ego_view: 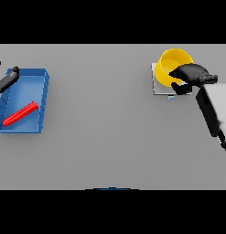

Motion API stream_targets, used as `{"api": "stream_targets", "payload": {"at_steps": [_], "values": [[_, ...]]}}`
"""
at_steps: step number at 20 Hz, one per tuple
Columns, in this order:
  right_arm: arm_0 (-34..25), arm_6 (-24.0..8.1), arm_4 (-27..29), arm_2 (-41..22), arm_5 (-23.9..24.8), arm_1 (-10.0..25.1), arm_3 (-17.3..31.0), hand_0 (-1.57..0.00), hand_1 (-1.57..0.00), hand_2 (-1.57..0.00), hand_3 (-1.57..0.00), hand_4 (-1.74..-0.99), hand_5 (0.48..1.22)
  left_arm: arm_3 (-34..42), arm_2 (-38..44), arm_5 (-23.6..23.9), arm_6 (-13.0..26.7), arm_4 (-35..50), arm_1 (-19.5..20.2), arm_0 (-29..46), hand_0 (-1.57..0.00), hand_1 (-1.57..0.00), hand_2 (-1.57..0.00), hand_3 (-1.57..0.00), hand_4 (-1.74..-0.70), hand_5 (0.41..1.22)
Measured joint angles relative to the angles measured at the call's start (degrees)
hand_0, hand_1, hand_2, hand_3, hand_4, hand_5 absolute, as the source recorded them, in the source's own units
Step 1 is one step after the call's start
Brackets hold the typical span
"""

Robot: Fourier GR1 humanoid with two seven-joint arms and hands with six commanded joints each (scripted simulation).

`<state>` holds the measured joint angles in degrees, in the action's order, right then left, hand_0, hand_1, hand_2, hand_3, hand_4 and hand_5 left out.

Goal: Pick up the red beaker and tilt it to pour out 1 green nut into yellow bowl. Pick up the yellow bowl and place it on the metallic measuring scale.

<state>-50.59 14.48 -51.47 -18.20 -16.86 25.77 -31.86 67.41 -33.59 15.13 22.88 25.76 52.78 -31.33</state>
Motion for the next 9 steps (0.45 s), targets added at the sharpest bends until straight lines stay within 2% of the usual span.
{"api": "stream_targets", "payload": {"at_steps": [1,2,5,9], "values": [[-0.26,1.63,-0.23,-0.37,-0.31,0.82,-0.25,-0.24,-0.38,-0.52,-0.53,-1.501,0.877,-0.11,-0.07,0.14,-0.21,-0.15,-0.18,0.03,0.0,0.0,0.0,0.0,-0.72,0.708],[-0.69,1.16,-0.76,-0.69,-0.07,0.67,0.19,-0.19,-0.3,-0.45,-0.49,-1.485,0.859,-0.89,-0.11,-0.08,-0.3,-0.23,-0.65,-0.37,0.0,0.0,0.0,0.0,-0.72,0.705],[-0.53,2.83,-1.36,-1.29,0.64,0.63,1.2,-0.1,-0.16,-0.25,-0.38,-1.442,0.814,0.02,-0.11,0.41,-0.43,-0.21,-0.15,0.5,0.0,0.0,0.0,0.0,-0.72,0.699],[-0.91,0.79,-1.1,-1.07,-1.19,0.4,1.44,-0.04,-0.06,-0.1,-0.27,-1.41,0.759,-0.27,0.03,0.26,-0.49,-0.21,0.01,0.29,0.0,0.0,0.0,0.0,-0.72,0.693]]}}
